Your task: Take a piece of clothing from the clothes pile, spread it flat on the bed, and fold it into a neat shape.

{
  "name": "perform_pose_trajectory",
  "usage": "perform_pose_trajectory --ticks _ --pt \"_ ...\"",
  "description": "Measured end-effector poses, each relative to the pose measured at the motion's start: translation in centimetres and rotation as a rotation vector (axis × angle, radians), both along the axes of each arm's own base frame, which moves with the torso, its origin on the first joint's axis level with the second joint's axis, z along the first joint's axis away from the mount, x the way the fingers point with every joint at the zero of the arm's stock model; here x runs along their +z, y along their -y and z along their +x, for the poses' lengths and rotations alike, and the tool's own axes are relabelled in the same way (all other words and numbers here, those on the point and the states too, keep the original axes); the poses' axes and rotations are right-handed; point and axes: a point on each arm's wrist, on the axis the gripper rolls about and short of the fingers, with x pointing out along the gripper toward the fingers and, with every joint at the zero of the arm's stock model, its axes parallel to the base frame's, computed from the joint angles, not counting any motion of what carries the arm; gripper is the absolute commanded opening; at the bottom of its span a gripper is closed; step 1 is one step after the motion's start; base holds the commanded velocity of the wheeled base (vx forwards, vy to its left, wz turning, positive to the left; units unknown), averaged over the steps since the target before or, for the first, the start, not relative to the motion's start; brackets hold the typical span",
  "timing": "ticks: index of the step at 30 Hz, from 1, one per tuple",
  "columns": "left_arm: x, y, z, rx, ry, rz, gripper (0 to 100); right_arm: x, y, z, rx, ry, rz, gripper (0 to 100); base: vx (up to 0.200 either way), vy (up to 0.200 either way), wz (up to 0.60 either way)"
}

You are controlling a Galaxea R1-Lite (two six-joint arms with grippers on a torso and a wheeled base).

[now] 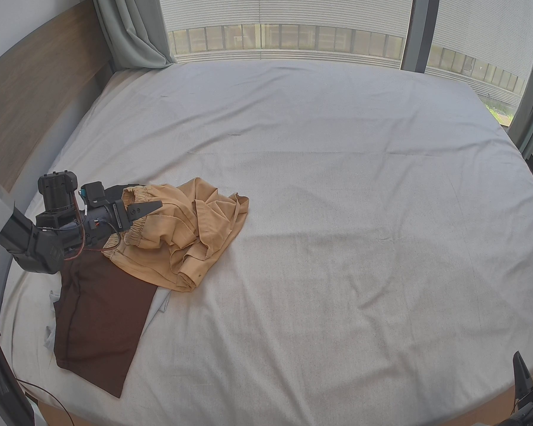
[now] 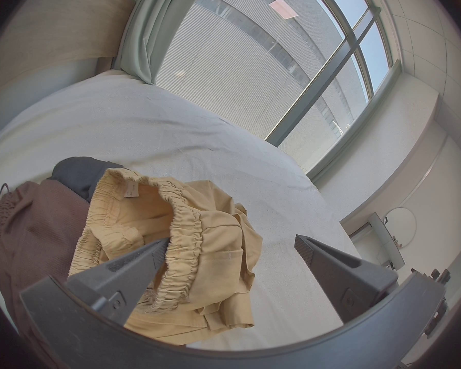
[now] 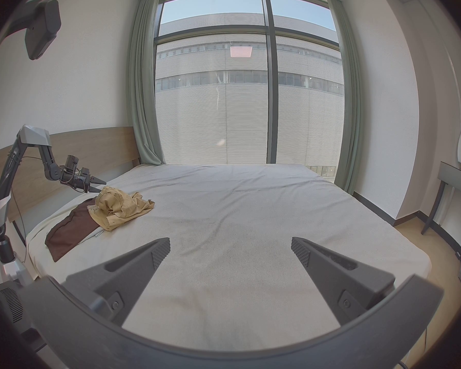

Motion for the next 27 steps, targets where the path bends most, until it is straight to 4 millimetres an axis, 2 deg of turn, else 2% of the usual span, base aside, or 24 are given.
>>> perform_pose_trajectory --ticks 9,27 --pt "-1.0 0.3 0.3 -0.066 -0.019 -0.022 100 0.0 0.0 0.0 0.001 0.000 0.000 100 0.000 0.000 0.00" --pt "-1.4 1.8 0.9 -0.084 0.007 -0.062 100 0.0 0.0 0.0 0.001 0.000 0.000 100 0.000 0.000 0.00"
